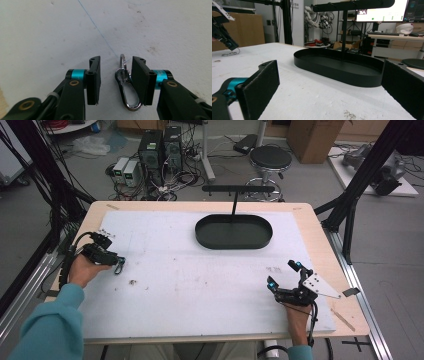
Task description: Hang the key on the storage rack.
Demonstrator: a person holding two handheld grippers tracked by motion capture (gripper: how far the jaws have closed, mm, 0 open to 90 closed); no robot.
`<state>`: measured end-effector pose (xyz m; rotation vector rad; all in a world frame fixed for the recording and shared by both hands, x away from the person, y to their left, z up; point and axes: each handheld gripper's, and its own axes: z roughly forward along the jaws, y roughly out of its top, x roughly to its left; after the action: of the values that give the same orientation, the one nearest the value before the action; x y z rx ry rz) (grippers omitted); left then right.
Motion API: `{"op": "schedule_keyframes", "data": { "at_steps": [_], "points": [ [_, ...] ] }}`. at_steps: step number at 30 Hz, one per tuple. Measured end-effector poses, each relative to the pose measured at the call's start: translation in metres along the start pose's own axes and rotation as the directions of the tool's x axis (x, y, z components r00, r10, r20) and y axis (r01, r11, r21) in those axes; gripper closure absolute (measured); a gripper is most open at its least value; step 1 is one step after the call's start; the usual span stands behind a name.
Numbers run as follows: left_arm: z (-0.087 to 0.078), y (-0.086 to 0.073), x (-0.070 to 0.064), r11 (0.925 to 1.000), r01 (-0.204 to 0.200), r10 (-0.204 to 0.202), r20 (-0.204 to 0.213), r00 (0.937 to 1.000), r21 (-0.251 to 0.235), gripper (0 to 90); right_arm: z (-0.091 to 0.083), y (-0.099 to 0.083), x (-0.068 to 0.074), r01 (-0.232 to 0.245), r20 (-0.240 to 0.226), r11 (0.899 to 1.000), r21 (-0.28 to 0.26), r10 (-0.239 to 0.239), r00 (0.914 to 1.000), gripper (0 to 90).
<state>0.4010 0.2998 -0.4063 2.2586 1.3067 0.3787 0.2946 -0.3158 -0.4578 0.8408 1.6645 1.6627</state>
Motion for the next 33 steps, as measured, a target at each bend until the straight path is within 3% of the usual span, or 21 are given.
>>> {"op": "schedule_keyframes", "data": {
  "at_steps": [15, 33],
  "points": [
    [0.0028, 0.0009, -0.0019, 0.9996, 0.005, -0.005, 0.015, 0.9999, 0.027, 77.8, -0.0001, 0.0, -0.0002, 0.001, -0.001, 1.0, 0.001, -0.001, 1.0, 1.6],
    [0.0046, 0.0013, -0.0032, 0.9991, -0.005, 0.005, 0.019, 0.9998, 0.043, 87.9, -0.0001, 0.0, 0.0, 0.0, 0.001, 1.0, 0.001, 0.0, 1.0, 1.6]
  ]
}}
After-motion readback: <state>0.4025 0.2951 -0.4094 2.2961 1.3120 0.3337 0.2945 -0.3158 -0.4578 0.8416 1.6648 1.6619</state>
